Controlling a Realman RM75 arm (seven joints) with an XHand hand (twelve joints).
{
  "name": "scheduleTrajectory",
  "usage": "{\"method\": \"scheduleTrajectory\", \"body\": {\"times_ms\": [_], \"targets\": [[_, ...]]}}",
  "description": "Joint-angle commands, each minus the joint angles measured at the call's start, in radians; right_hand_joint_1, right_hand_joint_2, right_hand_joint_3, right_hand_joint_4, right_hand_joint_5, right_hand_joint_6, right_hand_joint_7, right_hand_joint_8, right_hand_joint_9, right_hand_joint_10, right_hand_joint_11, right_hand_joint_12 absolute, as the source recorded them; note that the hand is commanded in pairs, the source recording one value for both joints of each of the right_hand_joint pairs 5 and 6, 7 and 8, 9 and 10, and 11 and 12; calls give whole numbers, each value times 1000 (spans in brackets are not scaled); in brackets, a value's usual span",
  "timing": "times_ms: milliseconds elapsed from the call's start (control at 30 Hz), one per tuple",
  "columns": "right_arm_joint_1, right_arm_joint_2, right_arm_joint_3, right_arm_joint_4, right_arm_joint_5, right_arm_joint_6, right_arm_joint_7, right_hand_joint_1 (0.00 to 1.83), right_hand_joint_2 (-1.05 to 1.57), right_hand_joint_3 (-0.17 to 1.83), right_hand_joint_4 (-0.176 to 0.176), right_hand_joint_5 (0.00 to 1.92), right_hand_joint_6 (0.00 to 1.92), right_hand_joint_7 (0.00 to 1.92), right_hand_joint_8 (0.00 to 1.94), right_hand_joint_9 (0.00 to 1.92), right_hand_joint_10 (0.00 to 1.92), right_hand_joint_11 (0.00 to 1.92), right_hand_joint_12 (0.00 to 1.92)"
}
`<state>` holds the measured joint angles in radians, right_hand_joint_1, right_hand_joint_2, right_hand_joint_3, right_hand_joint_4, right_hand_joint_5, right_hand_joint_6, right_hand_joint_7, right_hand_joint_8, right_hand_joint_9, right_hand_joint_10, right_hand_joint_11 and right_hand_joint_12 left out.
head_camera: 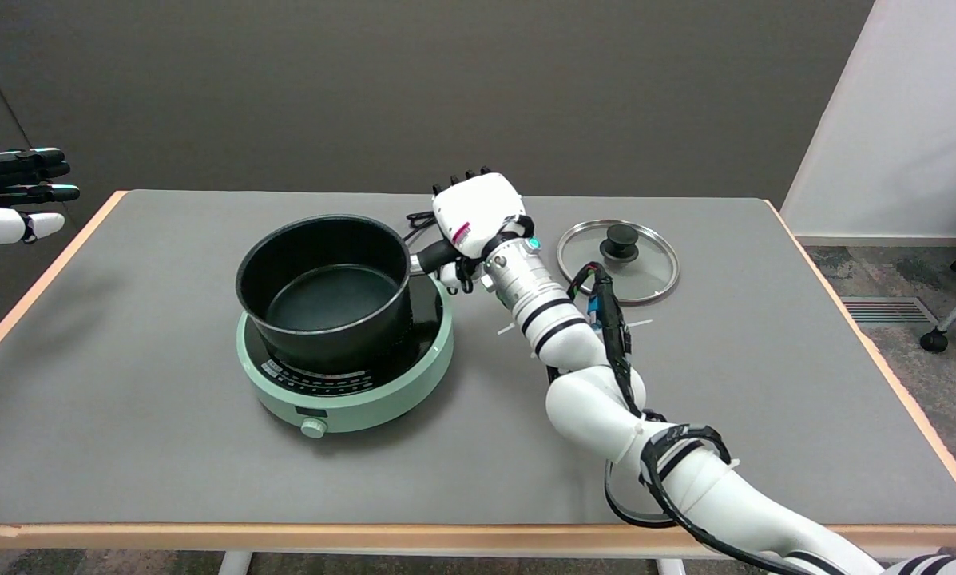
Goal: Place the pot onto the induction cooker.
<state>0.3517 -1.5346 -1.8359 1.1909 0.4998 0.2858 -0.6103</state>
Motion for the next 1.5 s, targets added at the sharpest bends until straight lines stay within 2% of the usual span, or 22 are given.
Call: {"method": "scheduleTrajectory", "body": {"times_ms": [33,100,200,300,367,400,433,567,900,967,1033,1133,1167,1200,1367,1500], "targets": [[-19,10,5,32,1,-6,-5,926,512,1149,4,1069,1069,1069,1069,1069,1069,1069,1069],[-26,14,7,50,-6,-6,-6,957,283,1404,20,990,990,990,990,990,990,990,990],[-38,22,8,74,-8,-6,-8,1009,-292,1821,18,789,789,789,789,789,789,789,789],[-52,31,10,106,-10,-14,-8,1054,-581,1833,2,555,555,555,555,555,555,555,555],[-63,41,11,133,-13,-21,-8,1099,-800,1833,-19,279,279,279,279,279,279,279,279],[-69,49,12,153,-13,-29,-8,1124,-905,1787,-22,156,156,156,156,156,156,156,156],[-76,56,13,175,-13,-37,-8,1143,-965,1718,-19,116,116,116,116,116,116,116,116],[-122,97,21,293,-12,-76,-3,1186,-1047,1522,4,94,94,94,94,94,94,94,94],[-249,133,118,555,-3,-30,2,1167,-997,1384,33,36,36,36,36,36,36,36,36],[-266,148,156,604,-2,-30,2,1155,-989,1376,56,18,18,18,18,18,18,18,18],[-276,164,200,645,-1,-36,2,1150,-982,1376,60,17,17,17,17,17,17,17,17],[-286,200,276,680,14,-35,8,1139,-970,1386,87,13,13,13,13,13,13,13,13],[-285,222,306,679,45,-25,15,1122,-969,1390,149,13,13,13,13,13,13,13,13],[-280,242,327,675,82,-16,17,1114,-964,1380,176,12,12,12,12,12,12,12,12],[-274,323,443,652,170,-37,17,1109,-920,1309,176,11,11,11,11,11,11,11,11],[-256,356,500,608,225,-85,17,1108,-897,1281,176,11,11,11,11,11,11,11,11]]}}
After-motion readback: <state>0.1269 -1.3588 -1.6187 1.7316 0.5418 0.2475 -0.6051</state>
